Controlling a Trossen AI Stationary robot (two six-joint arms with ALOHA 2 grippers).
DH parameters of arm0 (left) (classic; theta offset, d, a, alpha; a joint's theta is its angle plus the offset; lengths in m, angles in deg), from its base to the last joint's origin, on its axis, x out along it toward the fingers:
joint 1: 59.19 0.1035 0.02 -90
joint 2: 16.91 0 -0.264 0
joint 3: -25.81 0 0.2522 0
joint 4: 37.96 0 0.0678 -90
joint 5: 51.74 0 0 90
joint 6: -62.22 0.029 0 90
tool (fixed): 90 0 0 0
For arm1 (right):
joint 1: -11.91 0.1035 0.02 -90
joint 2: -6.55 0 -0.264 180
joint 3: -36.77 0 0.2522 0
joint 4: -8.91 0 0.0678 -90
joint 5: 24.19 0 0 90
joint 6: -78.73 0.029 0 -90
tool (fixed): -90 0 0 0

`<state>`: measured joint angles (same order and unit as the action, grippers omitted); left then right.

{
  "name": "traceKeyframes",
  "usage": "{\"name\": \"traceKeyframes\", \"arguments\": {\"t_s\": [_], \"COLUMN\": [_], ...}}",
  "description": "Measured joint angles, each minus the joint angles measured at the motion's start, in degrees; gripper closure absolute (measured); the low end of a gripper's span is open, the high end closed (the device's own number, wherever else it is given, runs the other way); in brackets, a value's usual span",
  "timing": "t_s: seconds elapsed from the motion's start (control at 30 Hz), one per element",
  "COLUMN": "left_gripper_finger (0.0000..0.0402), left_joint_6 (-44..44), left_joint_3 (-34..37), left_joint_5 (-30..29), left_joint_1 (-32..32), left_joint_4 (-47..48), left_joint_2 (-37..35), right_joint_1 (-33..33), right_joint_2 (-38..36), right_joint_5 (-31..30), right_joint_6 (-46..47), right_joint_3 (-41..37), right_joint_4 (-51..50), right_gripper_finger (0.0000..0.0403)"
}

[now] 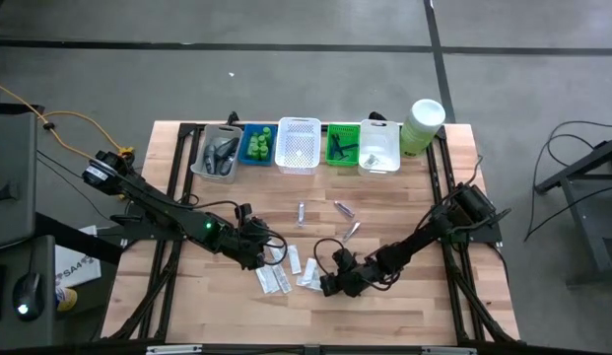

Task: Pick & Place Travel size toiletries
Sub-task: Put the bandage into the right white bin

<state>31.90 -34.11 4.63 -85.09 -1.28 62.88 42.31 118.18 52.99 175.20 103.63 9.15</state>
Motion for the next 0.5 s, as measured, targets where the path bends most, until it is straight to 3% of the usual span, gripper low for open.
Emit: {"name": "traceKeyframes", "arguments": {"t_s": [0.33,0.5], "left_gripper_finger": [0.0248,0.0248], "left_joint_6": [0.0,0.0], "left_joint_3": [0.0,0.0], "left_joint_5": [0.0,0.0], "left_joint_1": [0.01,0.01], "left_joint_4": [-0.02,-0.02], "left_joint_2": [0.0,0.0], "right_joint_1": [0.0,0.0], "right_joint_2": [0.02,-0.08], "right_joint_5": [-0.08,0.0], "right_joint_6": [-0.69,-1.32], "right_joint_3": [-0.04,-0.07], "right_joint_4": [-0.04,-0.04], "right_gripper_finger": [0.0393,0.0399]}}
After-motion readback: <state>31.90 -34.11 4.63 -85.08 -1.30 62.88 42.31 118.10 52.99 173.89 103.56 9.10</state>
